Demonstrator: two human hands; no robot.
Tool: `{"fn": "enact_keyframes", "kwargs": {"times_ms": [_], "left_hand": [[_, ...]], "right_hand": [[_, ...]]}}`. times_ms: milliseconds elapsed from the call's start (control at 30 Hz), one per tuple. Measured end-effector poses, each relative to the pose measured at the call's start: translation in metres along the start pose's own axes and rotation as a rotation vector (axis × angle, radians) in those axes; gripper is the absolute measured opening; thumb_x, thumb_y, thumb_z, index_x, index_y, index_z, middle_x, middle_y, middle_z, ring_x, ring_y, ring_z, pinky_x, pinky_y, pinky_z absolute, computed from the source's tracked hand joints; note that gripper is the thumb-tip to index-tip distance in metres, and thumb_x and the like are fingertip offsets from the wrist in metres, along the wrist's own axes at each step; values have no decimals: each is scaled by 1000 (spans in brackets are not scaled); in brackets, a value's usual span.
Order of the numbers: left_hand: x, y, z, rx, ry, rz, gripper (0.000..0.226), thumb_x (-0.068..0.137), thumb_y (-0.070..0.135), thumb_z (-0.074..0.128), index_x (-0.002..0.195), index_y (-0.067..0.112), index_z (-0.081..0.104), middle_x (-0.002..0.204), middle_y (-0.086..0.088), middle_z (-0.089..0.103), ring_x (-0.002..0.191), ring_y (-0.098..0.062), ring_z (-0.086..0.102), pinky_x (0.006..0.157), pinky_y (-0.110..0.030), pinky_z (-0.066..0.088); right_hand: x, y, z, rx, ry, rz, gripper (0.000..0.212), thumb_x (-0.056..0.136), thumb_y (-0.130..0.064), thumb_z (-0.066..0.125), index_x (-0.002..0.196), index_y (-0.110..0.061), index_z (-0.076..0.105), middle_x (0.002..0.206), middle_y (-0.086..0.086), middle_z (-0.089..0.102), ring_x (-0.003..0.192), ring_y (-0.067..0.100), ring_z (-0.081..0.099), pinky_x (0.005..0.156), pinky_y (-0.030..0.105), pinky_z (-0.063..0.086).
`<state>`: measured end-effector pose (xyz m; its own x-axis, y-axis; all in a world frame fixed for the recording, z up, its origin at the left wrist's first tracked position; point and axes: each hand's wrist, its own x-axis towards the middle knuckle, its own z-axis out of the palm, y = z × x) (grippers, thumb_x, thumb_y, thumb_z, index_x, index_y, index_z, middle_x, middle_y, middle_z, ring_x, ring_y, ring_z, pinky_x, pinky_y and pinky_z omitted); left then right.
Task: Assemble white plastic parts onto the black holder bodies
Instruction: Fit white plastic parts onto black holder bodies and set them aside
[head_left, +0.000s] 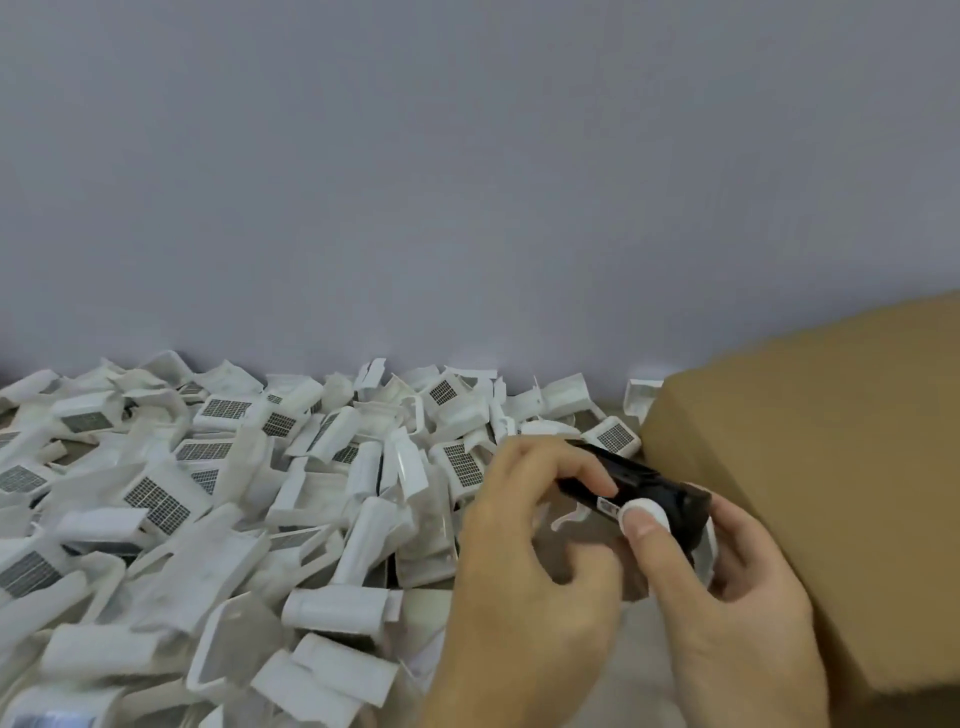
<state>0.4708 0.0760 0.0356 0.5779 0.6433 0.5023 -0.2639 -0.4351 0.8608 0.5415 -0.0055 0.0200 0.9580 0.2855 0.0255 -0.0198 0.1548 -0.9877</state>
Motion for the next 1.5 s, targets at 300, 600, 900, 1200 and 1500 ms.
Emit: {"fn": "enact_keyframes", "kwargs": {"times_ms": [300, 600, 900, 1200, 1500], "left_hand": [[0, 1, 18, -218, 123, -569, 41, 82, 54, 60, 57, 24, 72, 63, 5, 73, 58, -6, 69, 58, -26, 57], [-1, -9, 18, -539, 151, -758, 32, 75, 52, 69, 90, 26, 79, 101, -2, 78, 93, -13, 74, 85, -31, 54], [-1, -7, 7, -311, 29, -540, 28, 68, 34, 60, 86, 19, 76, 86, -5, 76, 85, -19, 73, 76, -31, 57], [0, -9, 6, -325, -8, -514, 32, 73, 48, 73, 85, 18, 79, 85, -5, 78, 84, -18, 76, 75, -27, 60], [-2, -6, 11, -303, 54, -492, 15, 81, 37, 78, 86, 23, 79, 81, -3, 77, 79, -17, 75, 72, -28, 61]], "right_hand": [[-7, 0, 0, 43, -105, -122, 70, 39, -36, 84, 104, -28, 60, 92, -5, 76, 76, 14, 73, 63, 21, 57], [-2, 4, -11, -204, -315, -140, 59, 61, -5, 87, 105, -28, 55, 100, -3, 73, 91, 18, 71, 72, 22, 56], [-6, 18, -11, -463, -463, -226, 71, 52, -59, 75, 119, -54, 53, 108, -35, 66, 104, -10, 62, 78, 10, 49], [-10, 15, -9, -549, -377, -313, 40, 56, -59, 75, 93, -53, 59, 93, -36, 67, 90, -13, 62, 72, 2, 44], [-10, 5, -10, -577, -331, -306, 48, 45, -62, 69, 90, -56, 56, 87, -45, 63, 87, -18, 60, 72, 0, 43]]}}
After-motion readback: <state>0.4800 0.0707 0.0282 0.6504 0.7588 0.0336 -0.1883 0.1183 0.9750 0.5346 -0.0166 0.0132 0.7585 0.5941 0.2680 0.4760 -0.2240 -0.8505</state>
